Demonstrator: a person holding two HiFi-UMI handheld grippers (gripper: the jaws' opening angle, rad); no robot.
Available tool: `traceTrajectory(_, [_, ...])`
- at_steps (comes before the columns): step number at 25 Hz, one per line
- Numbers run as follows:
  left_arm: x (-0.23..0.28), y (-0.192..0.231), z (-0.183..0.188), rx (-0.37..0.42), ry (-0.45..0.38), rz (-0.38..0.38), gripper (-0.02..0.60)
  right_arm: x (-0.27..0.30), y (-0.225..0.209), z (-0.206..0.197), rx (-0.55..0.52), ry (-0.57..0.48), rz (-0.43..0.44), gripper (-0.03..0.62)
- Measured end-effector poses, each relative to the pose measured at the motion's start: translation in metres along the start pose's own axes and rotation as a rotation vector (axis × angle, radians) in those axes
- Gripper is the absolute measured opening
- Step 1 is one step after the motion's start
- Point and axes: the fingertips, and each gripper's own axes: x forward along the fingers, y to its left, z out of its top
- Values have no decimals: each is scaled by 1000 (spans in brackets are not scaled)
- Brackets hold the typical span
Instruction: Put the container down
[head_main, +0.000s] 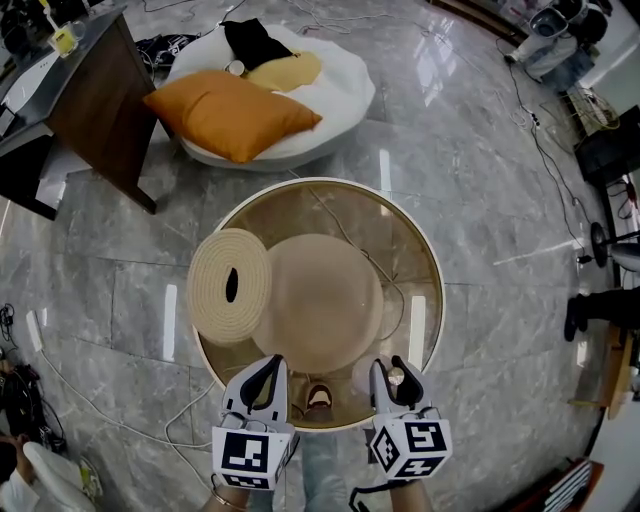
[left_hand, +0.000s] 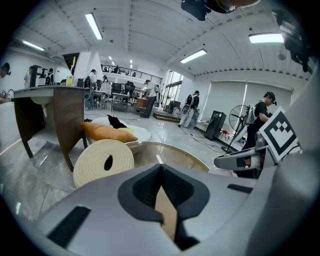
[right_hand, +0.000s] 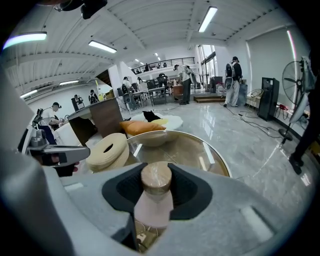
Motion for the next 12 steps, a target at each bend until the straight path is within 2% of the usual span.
traceTrajectory(12, [0,15,-7,-58,12,25,-8,42,0,9,-19,-1,-3,130])
